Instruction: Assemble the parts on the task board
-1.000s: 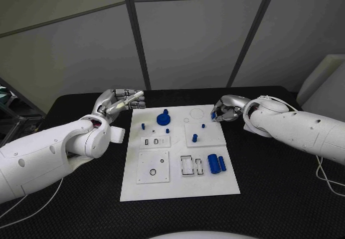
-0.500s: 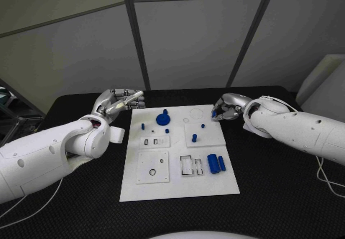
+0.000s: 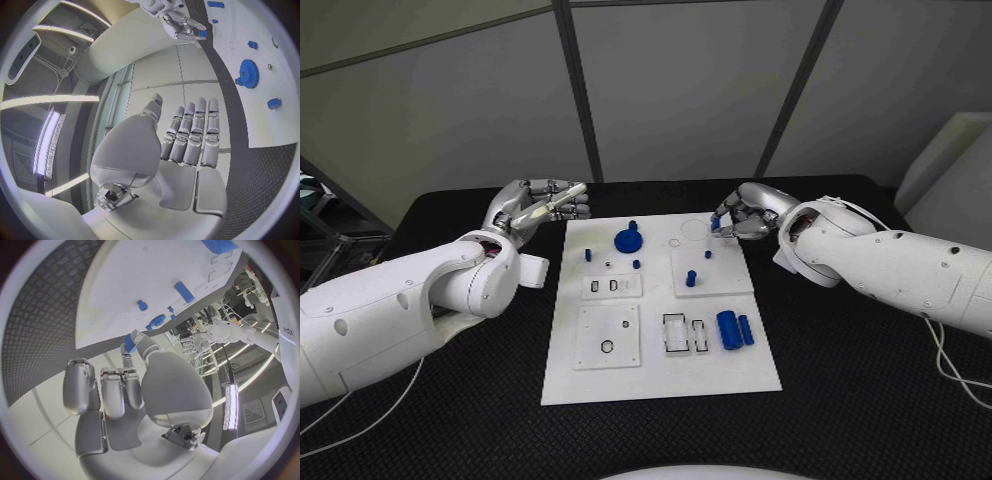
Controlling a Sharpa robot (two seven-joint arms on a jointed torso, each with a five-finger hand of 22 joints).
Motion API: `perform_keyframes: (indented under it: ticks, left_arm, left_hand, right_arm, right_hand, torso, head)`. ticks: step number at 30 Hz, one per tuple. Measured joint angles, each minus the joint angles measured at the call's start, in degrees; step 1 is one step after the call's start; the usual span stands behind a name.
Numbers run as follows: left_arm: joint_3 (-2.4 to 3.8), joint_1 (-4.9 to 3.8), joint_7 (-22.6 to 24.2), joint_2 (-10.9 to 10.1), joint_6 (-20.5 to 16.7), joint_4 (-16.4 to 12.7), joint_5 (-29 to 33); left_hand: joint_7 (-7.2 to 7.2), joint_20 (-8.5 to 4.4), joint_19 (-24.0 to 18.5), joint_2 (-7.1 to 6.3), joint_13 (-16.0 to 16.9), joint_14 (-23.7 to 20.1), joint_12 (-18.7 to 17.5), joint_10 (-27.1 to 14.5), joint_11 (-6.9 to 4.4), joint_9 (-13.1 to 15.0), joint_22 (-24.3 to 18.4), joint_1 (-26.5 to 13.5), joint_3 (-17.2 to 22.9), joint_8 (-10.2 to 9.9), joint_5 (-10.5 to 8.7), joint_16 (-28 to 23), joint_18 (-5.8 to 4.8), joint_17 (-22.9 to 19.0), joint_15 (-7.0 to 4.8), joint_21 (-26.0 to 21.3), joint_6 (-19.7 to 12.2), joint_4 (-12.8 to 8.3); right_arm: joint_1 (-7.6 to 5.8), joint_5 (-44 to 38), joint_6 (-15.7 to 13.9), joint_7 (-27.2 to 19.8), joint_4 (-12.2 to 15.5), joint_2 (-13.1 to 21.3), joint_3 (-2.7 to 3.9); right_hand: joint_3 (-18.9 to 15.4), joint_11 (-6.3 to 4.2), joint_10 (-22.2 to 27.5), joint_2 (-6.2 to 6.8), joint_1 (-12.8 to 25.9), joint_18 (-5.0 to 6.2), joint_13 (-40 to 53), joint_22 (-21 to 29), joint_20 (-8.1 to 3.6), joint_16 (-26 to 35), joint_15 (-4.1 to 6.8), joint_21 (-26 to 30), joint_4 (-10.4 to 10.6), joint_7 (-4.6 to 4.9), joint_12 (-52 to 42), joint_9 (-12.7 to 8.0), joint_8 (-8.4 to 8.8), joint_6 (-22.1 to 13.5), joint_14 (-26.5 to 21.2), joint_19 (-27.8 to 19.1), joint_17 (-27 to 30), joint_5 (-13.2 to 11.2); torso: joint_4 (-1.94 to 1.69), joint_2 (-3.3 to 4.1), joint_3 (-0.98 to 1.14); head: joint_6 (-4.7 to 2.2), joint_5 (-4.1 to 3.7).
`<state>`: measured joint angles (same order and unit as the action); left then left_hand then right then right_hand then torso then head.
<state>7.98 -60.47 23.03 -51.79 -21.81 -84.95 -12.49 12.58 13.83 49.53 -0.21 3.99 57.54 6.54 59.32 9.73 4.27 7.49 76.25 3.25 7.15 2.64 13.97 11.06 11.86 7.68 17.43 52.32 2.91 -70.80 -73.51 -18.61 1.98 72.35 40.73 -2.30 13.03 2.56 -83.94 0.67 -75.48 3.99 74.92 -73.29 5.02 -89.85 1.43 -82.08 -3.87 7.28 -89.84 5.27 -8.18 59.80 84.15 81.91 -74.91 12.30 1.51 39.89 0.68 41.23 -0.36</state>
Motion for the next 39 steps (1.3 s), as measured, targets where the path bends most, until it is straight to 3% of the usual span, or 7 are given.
perform_keyframes:
  ticks: [5, 13, 18, 21, 24, 29, 39]
  left_arm:
    - [0.0, -0.03, -0.1, -0.1, 0.0, -0.1, 0.0]
    - [0.01, -0.32, -0.1, -0.1, 0.0, 0.7, 0.0]
    - [0.03, -0.56, -0.2, -0.1, -0.1, 1.0, 0.0]
    - [0.04, -0.63, -0.2, 0.0, -0.1, 1.0, 0.0]
    - [0.04, -0.67, -0.2, 0.1, -0.1, 1.0, 0.0]
    - [0.04, -0.71, -0.3, 0.4, -0.1, 1.0, 0.0]
    - [0.03, -0.71, -0.4, 0.7, -0.1, 1.0, 0.0]
  left_hand:
    - [0.0, 0.0, 0.0, 0.0, 0.0, 0.0, 0.0, 0.0, 0.0, 0.0, 0.0, 0.0, 0.0, 0.0, 0.0, 0.0, 0.0, 0.0, 0.0, 0.0, 0.0, 0.0]
    - [0.0, 0.0, 0.0, 0.01, 0.0, 0.0, 0.0, 0.0, 0.0, 0.0, 0.0, 0.0, 0.0, 0.0, 0.0, 0.0, 0.0, 0.0, 0.0, -0.2, 0.0, 0.0]
    - [0.0, 0.0, 0.0, 0.3, 0.0, 0.0, 0.0, 0.0, 0.0, 0.0, 0.0, 0.3, 0.0, 0.0, 0.0, 0.0, 0.0, 0.0, 0.0, -0.2, 0.0, 0.0]
    - [0.0, 0.0, 0.0, 0.3, 0.0, 0.0, 0.0, 0.0, 0.0, 0.0, 0.0, 0.3, 0.0, 0.0, 0.0, 0.0, 0.0, 0.0, 0.0, -0.2, 0.0, 0.0]
    - [0.0, 0.0, 0.0, 0.3, 0.0, 0.0, 0.0, 0.0, 0.0, 0.0, 0.0, 0.3, 0.0, 0.0, 0.0, 0.0, 0.0, 0.0, 0.0, -0.2, 0.0, 0.0]
    - [0.0, 0.0, 0.0, 0.3, 0.0, 0.0, 0.0, 0.0, 0.0, 0.0, 0.0, 0.3, 0.0, 0.0, 0.0, 0.0, 0.0, 0.0, 0.0, -0.2, 0.0, 0.0]
    - [0.0, 0.0, 0.0, 0.3, 0.0, 0.0, -0.2, 0.0, 0.0, 0.0, 0.0, 0.3, -0.2, 0.0, 0.0, 0.0, 0.0, 0.0, 0.0, -0.2, 0.0, -0.2]
  right_arm:
    - [-0.26, 0.5, -0.2, 2.8, 3.8, -1.4, 0.05]
    - [-0.33, -3.2, -0.5, 5.6, 7.2, -6.5, 0.06]
    - [-0.34, -6.2, -0.4, 6.6, 7.3, -9.3, -0.03]
    - [-0.33, -7.6, -0.3, 7.2, 7.0, -11.0, -0.14]
    - [-0.3, -8.8, -0.1, 7.6, 7.0, -12.2, -0.41]
    - [-0.02, -10.7, 0.7, 8.2, 6.5, -13.8, -1.53]
    - [1.96, -13.3, 2.8, 9.1, 5.8, -15.0, -2.1]
  right_hand:
    - [0.0, 0.0, 0.0, -0.01, 0.0, 0.0, 0.0, 0.2, 0.0, 0.0, 0.0, 0.0, 0.0, 0.05, 0.0, -0.1, 0.06, -0.1, 0.0, 0.0, 0.0, 0.0]
    - [0.3, 0.0, 0.0, -0.33, 0.3, 0.0, 0.0, 0.0, 0.0, 0.0, 0.0, 0.0, 0.0, 0.02, 0.0, -0.1, 0.17, -0.2, 0.0, 0.0, 0.0, 0.0]
    - [0.3, 0.0, 0.0, -0.4, 0.4, 0.0, 0.0, 0.0, 0.0, 0.0, 0.0, 0.0, 0.0, 0.1, 0.0, 0.0, -0.03, -0.3, 0.0, 0.0, 0.0, 0.0]
    - [0.3, 0.0, 0.0, -0.39, 0.4, 0.0, 0.0, 0.0, 0.0, 0.0, 0.0, 0.0, 0.0, 0.22, 0.0, 0.0, -0.03, -0.2, 0.0, 0.0, 0.0, 0.0]
    - [0.3, 0.0, 0.0, -0.39, 0.4, -0.01, 0.0, 0.0, 0.0, 0.0, 0.0, 0.0, 0.0, 0.23, 0.0, 0.0, -0.03, -0.2, 0.0, 0.0, 0.0, 0.0]
    - [0.3, 0.0, 0.0, -0.39, 0.4, 0.0, 0.0, 0.0, 0.0, 0.0, 0.0, 0.0, 0.0, 0.32, 0.0, 0.0, -0.03, -0.3, 0.0, 0.0, 0.0, 0.0]
    - [0.3, 0.0, 0.0, -0.38, 0.4, 0.0, 0.0, 0.0, 0.0, 0.0, 0.0, 0.0, 0.0, 0.33, 0.0, -0.1, 0.0, -0.3, 0.0, 0.0, 0.0, 0.0]
  torso:
    - [0.03, -0.16, -0.16]
    - [-0.01, -0.29, -0.39]
    - [-0.07, -0.29, -0.43]
    - [-0.09, -0.28, -0.42]
    - [-0.04, -0.26, -0.37]
    - [-0.03, -0.23, -0.36]
    - [-0.03, -0.2, -0.28]
  head:
    - [0.17, 0.61]
    - [0.54, 2.42]
    - [0.71, 3.05]
    - [0.8, 3.87]
    - [1.02, 4.98]
    - [1.39, 7.29]
    - [2.05, 8.45]
